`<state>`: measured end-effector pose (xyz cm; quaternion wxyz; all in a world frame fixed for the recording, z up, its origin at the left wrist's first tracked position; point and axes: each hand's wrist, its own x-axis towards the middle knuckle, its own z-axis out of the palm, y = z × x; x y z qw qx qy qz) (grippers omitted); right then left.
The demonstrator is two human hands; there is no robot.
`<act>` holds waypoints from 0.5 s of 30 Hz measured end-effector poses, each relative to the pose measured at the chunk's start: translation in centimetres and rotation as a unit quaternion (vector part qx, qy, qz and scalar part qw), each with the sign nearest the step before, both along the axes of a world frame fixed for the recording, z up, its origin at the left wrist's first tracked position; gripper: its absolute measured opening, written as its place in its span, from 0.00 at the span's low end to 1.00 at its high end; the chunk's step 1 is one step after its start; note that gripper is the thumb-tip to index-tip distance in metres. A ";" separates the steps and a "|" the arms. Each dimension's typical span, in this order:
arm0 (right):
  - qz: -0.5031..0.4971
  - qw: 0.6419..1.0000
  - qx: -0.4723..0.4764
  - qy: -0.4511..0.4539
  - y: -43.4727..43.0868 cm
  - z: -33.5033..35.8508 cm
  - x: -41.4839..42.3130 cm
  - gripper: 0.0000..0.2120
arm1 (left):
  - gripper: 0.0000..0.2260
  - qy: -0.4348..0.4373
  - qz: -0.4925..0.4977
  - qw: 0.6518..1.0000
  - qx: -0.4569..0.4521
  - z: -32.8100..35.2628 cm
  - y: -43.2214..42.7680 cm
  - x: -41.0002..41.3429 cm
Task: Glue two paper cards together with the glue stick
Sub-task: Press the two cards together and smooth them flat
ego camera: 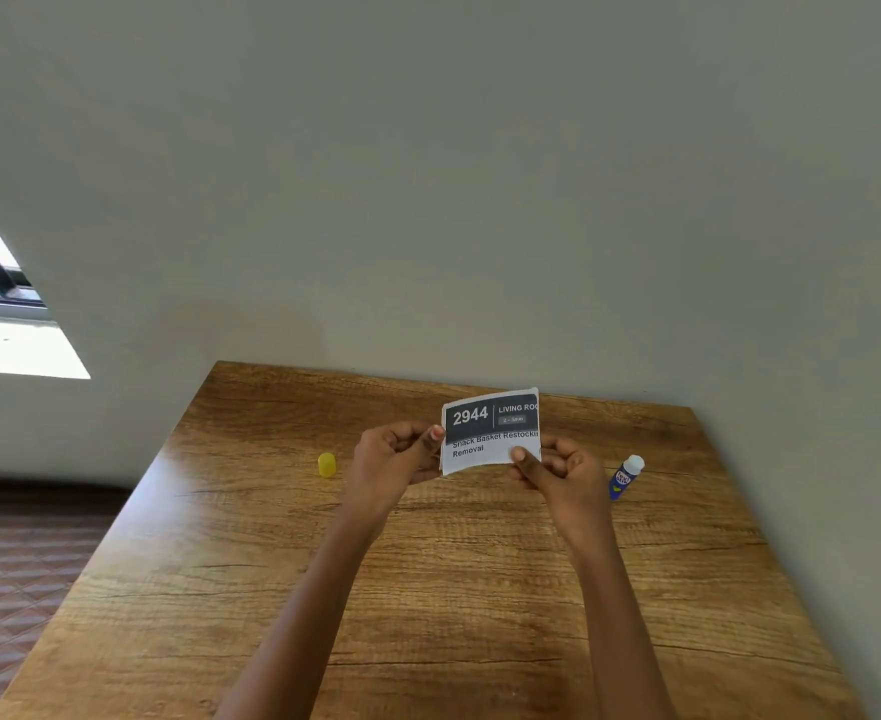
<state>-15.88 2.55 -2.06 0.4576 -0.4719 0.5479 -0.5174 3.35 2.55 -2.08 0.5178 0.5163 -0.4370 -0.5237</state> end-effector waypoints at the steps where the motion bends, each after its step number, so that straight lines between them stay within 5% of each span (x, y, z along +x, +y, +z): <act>1: -0.007 1.000 -0.001 0.005 0.0 -0.1 0.0 0.13 | 0.18 0.005 -0.004 1.000 0.002 0.0 0.0 0.0; 7: -0.024 0.999 -0.015 0.025 0.0 -0.1 0.1 0.13 | 0.07 0.027 -0.015 1.000 -0.003 0.1 0.4 -0.3; 15: -0.014 0.999 -0.022 0.018 0.1 0.1 0.2 0.14 | 0.10 0.059 0.003 0.998 0.028 -0.5 0.3 -0.4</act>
